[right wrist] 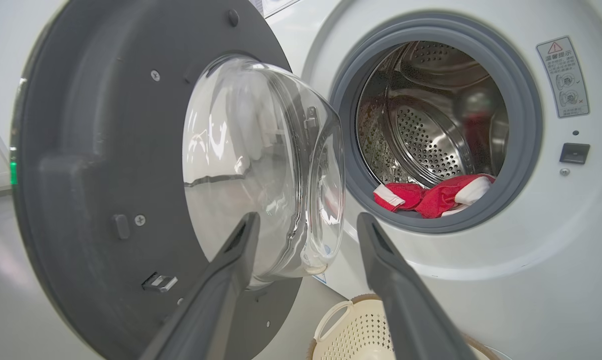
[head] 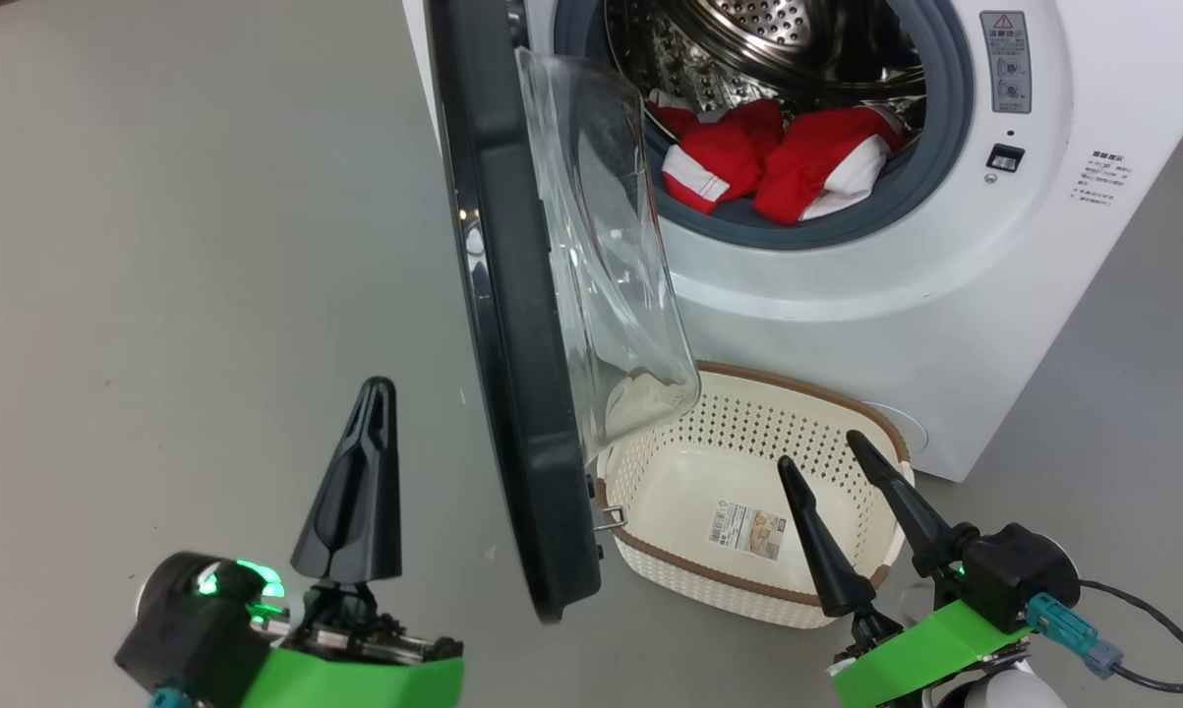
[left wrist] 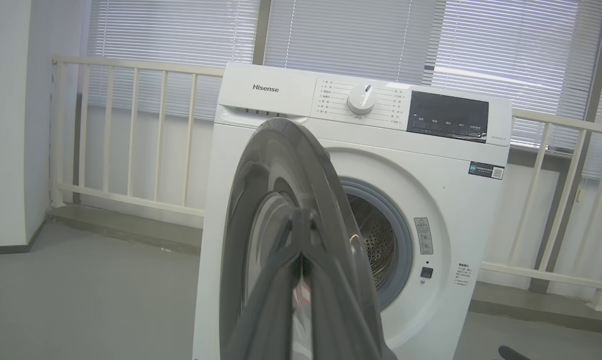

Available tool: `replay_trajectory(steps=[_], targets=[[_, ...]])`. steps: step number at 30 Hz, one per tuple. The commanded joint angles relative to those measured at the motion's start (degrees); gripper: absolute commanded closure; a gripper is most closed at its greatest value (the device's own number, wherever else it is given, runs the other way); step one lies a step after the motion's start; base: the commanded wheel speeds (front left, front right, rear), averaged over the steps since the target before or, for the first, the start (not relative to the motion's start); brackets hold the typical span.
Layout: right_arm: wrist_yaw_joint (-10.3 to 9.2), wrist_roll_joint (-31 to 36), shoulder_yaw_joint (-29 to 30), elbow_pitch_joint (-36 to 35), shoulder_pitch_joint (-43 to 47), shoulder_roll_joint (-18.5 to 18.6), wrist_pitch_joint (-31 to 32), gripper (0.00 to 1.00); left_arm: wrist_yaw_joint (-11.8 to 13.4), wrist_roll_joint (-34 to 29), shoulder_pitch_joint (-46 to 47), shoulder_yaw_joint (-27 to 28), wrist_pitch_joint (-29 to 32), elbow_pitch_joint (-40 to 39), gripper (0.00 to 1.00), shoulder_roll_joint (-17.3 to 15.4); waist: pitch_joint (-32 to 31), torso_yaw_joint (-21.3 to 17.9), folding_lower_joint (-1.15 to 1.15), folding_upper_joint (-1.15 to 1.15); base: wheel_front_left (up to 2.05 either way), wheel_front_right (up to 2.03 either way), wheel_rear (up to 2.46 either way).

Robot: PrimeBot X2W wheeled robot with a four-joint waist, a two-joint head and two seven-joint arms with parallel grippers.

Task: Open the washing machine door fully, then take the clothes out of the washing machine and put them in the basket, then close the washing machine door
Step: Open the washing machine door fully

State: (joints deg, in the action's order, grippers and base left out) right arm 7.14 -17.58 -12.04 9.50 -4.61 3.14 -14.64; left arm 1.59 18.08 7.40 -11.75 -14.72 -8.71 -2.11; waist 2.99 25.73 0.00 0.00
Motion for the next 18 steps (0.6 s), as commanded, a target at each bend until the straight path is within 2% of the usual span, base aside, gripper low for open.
replay_trajectory(steps=[1,9,18], targets=[[0.35,-0.38,-1.35,-1.37,-1.09,-0.26,-0.36,0.0,0.54,-0.68,2.07,1.47,-0.28,-2.02,1.0,-0.76,0.07,-0.11,0.0,0.0,0.0,0.0,0.0],[0.35,-0.53,-1.31,-1.3,-1.3,-0.26,-0.36,0.0,-0.63,-2.32,3.03,-3.41,1.91,-6.58,1.0,-0.84,0.45,-0.47,0.0,0.0,0.0,0.0,0.0],[0.35,-0.97,-1.37,-1.08,-1.51,-0.26,-0.36,0.0,-2.09,-1.08,3.06,-11.32,5.64,-3.77,1.0,-0.8,0.35,-0.75,0.0,0.0,0.0,0.0,0.0]])
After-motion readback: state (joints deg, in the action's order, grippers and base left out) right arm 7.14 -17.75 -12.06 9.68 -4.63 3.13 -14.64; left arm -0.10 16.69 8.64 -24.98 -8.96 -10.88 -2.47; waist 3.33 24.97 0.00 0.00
